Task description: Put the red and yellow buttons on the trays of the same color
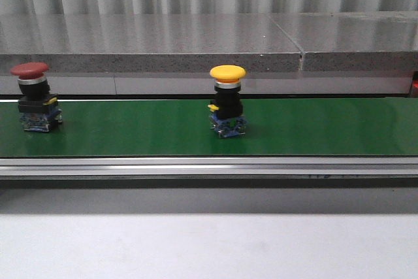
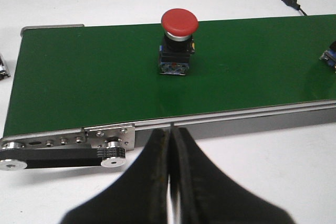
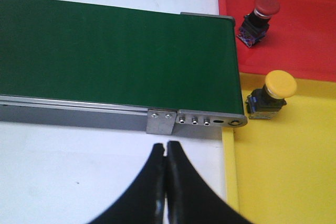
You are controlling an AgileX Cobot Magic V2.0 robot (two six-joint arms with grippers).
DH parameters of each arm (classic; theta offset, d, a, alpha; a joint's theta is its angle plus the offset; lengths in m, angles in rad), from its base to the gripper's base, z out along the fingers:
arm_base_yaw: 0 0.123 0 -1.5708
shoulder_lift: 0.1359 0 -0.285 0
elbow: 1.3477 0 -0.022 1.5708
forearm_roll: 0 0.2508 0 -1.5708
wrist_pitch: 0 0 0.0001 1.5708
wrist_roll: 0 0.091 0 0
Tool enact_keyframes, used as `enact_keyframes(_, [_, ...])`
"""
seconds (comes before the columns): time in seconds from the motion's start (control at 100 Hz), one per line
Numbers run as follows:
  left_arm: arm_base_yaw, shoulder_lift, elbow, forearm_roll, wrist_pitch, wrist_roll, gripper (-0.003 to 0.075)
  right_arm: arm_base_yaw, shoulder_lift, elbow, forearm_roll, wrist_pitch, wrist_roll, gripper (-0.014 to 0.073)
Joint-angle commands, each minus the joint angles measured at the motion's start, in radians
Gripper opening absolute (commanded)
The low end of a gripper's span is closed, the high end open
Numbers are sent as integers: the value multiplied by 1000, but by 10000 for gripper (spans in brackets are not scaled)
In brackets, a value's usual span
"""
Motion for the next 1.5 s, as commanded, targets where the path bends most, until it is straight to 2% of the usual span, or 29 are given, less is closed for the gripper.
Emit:
enact_keyframes(0.0, [-7,2,-26,-9,-57,0,-20,-1,6,-25,0,-62,-5,-67])
enact_keyframes(0.99, [-7,2,-26,-9,-57,0,-20,-1,25,-46,11,-64,-5,-67])
enact_keyframes(1.23, [-7,2,-26,-9,-57,0,-20,-1,199,-172,14,-19,-5,-67])
enact_keyframes(1.49, [-7,2,-26,-9,-57,0,-20,28,444,-342,79,16,-36,-67])
